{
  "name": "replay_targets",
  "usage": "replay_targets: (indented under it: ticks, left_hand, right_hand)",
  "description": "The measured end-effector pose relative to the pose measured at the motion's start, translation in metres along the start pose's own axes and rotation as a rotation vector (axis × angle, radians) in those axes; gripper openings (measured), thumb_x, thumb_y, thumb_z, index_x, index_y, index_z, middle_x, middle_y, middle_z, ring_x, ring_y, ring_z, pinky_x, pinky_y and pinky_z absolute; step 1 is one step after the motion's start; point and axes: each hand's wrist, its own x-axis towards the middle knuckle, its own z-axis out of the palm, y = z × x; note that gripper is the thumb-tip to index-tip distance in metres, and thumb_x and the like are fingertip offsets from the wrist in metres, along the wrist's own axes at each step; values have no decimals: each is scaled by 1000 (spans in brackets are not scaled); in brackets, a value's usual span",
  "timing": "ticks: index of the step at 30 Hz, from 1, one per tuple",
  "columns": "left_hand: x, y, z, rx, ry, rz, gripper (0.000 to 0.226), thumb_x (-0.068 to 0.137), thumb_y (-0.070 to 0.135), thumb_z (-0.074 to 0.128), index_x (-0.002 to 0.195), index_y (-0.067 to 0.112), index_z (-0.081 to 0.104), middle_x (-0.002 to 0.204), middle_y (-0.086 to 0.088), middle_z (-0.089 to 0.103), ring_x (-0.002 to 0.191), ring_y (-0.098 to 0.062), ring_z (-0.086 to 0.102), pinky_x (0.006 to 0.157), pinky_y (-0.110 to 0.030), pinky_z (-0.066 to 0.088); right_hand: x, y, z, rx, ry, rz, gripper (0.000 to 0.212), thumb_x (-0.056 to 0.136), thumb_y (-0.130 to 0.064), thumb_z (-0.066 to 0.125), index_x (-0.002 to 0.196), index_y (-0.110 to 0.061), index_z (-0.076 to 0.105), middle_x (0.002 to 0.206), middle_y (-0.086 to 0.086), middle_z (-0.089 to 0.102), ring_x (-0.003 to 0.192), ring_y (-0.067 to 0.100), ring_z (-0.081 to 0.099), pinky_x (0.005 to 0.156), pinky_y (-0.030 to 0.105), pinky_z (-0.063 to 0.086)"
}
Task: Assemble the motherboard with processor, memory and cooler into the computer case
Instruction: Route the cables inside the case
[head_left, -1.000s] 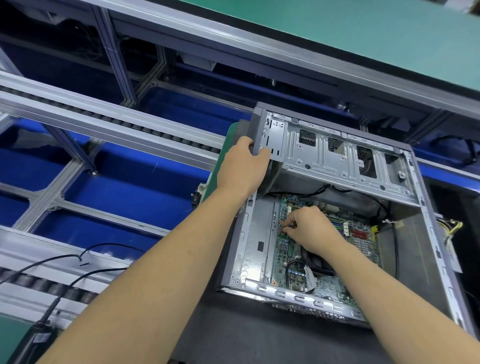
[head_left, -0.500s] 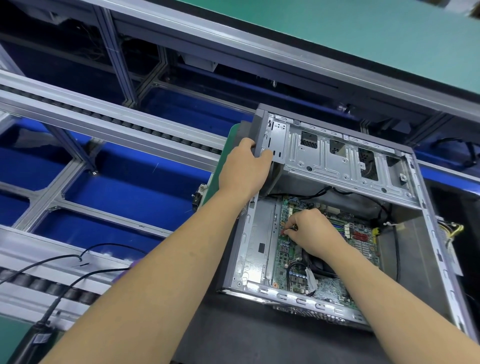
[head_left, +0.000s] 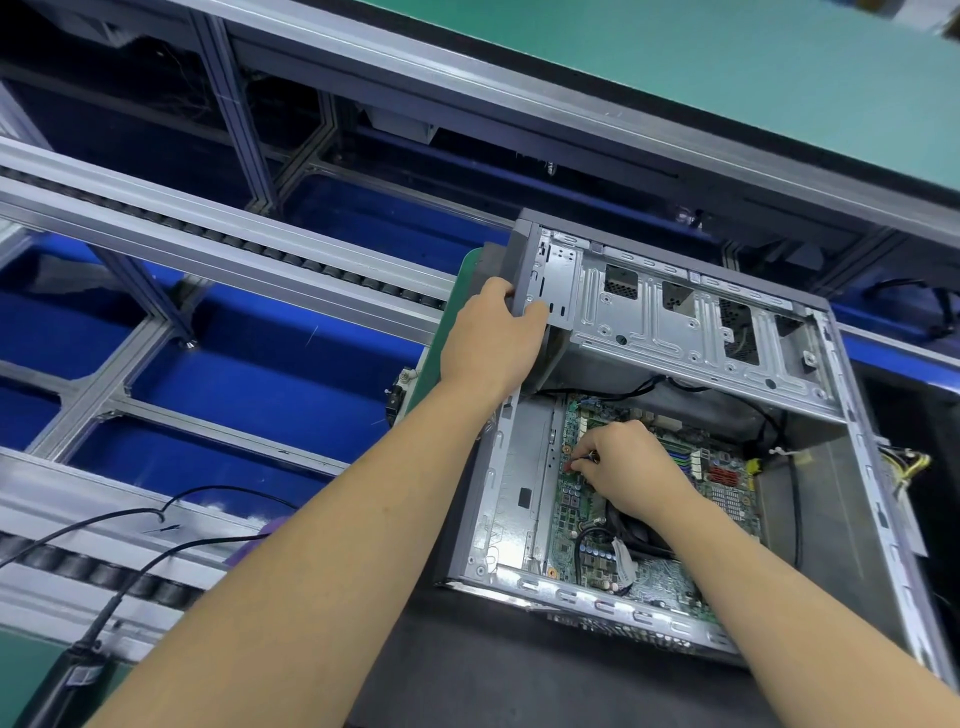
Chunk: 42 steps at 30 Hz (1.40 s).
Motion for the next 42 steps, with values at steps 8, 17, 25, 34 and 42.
replay_targets:
  ticks: [8, 17, 25, 34, 42]
  left_hand:
    - [1, 0, 0, 9, 2, 5, 39, 95, 41, 49, 130, 22, 50, 115, 2, 62, 93, -20, 63, 83, -45, 57]
    - [0, 0, 0, 6, 6, 7, 38, 95, 40, 49, 129, 23, 50, 114, 3, 62, 90, -19, 64, 81, -45, 58]
    - [0, 0, 0, 0, 7, 2, 39, 94, 41, 49, 129, 23, 51, 111, 5, 62, 90, -18, 63, 83, -44, 57]
    - [-1, 1, -1, 13, 2, -8, 44, 95, 42, 49, 134, 22, 48, 117, 3, 59, 93, -20, 63, 85, -45, 56]
    - [-1, 2, -1, 3, -9, -11, 43, 95, 41, 48, 134, 22, 48, 115, 2, 61, 93, -20, 63, 85, -46, 56]
  right_hand:
    - [-2, -4, -2, -32, -22, 7, 18, 98, -27, 66, 108, -17, 76, 94, 4, 76, 77, 17, 63, 73, 23, 44]
    - [0, -7, -3, -121, -74, -22, 19, 100, -25, 60, 104, -14, 76, 95, 5, 75, 87, 24, 68, 80, 34, 56]
    - [0, -9, -4, -185, -86, -37, 19, 100, -25, 59, 102, -14, 74, 98, 7, 73, 90, 27, 67, 80, 38, 56]
    - [2, -7, -3, -237, -121, -44, 17, 99, -16, 56, 101, -11, 72, 98, 9, 71, 90, 29, 66, 80, 42, 57]
    - [-1, -6, -5, -182, -108, -64, 19, 101, -20, 57, 107, -14, 74, 104, 8, 72, 96, 28, 66, 84, 40, 56]
